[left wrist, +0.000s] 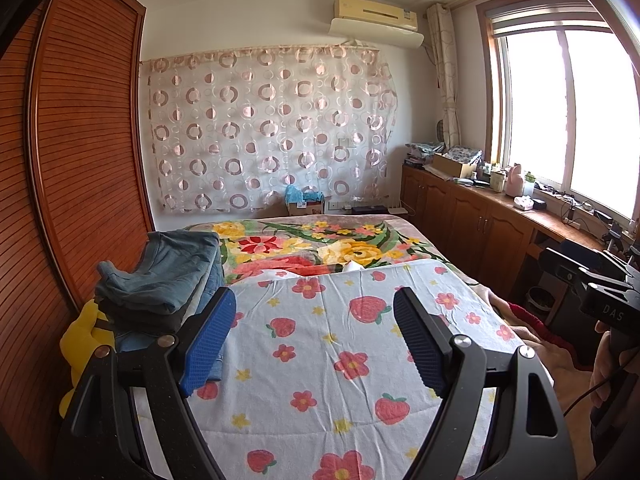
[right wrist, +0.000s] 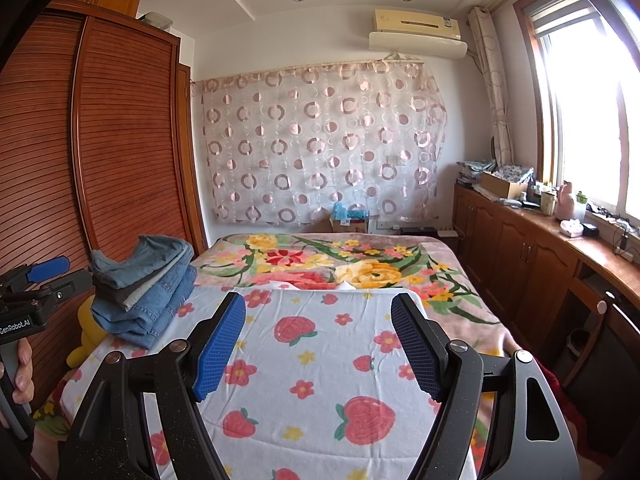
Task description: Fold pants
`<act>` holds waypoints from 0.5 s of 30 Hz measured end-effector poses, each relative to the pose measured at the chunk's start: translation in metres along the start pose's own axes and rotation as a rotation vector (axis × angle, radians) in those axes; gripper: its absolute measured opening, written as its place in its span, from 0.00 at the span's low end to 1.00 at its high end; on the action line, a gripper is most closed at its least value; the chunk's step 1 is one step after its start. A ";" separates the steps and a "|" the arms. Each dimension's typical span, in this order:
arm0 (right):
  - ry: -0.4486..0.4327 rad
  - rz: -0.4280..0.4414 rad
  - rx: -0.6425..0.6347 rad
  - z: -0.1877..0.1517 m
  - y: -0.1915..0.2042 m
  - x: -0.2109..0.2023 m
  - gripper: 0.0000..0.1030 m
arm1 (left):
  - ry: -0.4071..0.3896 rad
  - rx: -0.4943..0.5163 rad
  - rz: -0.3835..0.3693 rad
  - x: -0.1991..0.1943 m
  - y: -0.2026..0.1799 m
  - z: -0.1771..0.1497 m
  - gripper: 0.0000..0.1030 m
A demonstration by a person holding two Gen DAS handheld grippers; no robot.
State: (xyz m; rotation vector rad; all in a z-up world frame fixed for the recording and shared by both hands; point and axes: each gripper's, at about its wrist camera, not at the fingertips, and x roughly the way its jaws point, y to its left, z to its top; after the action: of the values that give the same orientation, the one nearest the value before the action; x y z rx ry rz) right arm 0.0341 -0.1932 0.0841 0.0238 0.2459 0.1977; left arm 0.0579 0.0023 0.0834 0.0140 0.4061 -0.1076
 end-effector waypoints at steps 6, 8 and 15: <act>0.000 0.001 0.002 0.000 0.000 0.000 0.75 | 0.000 0.000 0.000 0.000 0.000 0.000 0.79; -0.001 -0.002 0.002 0.000 0.000 -0.001 0.75 | 0.000 0.002 0.001 0.000 0.000 -0.001 0.79; 0.001 -0.003 0.003 -0.003 0.002 -0.003 0.75 | 0.000 0.001 0.000 0.000 0.000 -0.001 0.79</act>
State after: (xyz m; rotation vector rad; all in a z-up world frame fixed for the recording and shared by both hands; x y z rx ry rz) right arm 0.0306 -0.1920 0.0824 0.0263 0.2476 0.1946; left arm 0.0577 0.0023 0.0826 0.0145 0.4056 -0.1081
